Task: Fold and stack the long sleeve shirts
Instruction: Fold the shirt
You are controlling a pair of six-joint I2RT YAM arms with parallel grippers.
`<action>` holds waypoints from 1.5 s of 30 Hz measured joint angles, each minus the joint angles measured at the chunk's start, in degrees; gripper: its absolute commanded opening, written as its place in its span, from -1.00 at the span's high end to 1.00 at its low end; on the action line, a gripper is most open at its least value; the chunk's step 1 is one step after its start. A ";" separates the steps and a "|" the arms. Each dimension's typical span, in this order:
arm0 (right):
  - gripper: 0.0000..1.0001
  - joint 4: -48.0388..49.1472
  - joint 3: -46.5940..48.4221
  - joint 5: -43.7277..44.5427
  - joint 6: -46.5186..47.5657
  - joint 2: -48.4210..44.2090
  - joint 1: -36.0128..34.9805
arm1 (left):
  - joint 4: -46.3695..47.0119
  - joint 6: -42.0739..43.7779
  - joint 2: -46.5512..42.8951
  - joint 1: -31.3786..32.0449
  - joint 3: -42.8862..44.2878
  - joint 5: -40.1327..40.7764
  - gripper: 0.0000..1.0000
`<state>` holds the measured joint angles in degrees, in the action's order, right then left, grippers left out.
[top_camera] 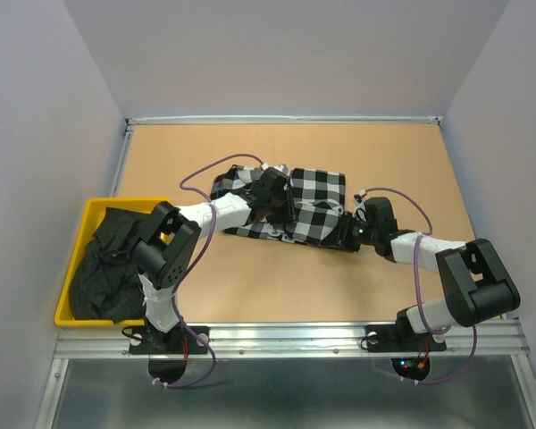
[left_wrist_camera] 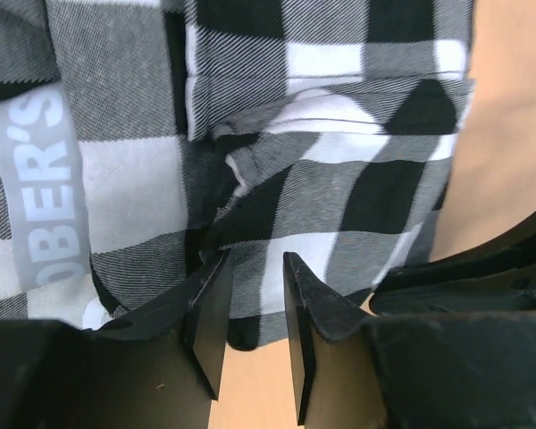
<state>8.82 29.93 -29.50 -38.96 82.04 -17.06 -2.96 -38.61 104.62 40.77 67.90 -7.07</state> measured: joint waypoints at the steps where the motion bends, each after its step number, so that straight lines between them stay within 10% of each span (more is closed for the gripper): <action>1: 0.50 0.90 -1.18 -0.13 -0.13 0.13 0.00 | 0.17 -0.15 0.28 0.11 -0.50 0.04 0.22; 11: 0.39 4.50 -6.54 -0.68 -1.51 -1.64 0.11 | 1.01 -2.40 1.60 -0.39 -4.57 2.40 0.17; 22: -1.00 -19.76 11.82 16.50 7.43 -17.75 0.98 | -4.24 5.51 -7.69 1.07 -3.96 11.72 -0.78; 33: -1.00 -37.16 22.05 40.46 6.45 -19.04 5.25 | -3.98 22.51 -5.79 17.84 8.17 22.97 -0.80; 45: -1.00 -43.30 22.82 38.05 3.02 -15.43 21.77 | -2.84 33.20 10.43 27.12 13.55 30.12 -0.76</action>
<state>-34.48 52.75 8.56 -35.94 66.61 4.71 -5.80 -5.41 115.04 67.90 81.45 23.05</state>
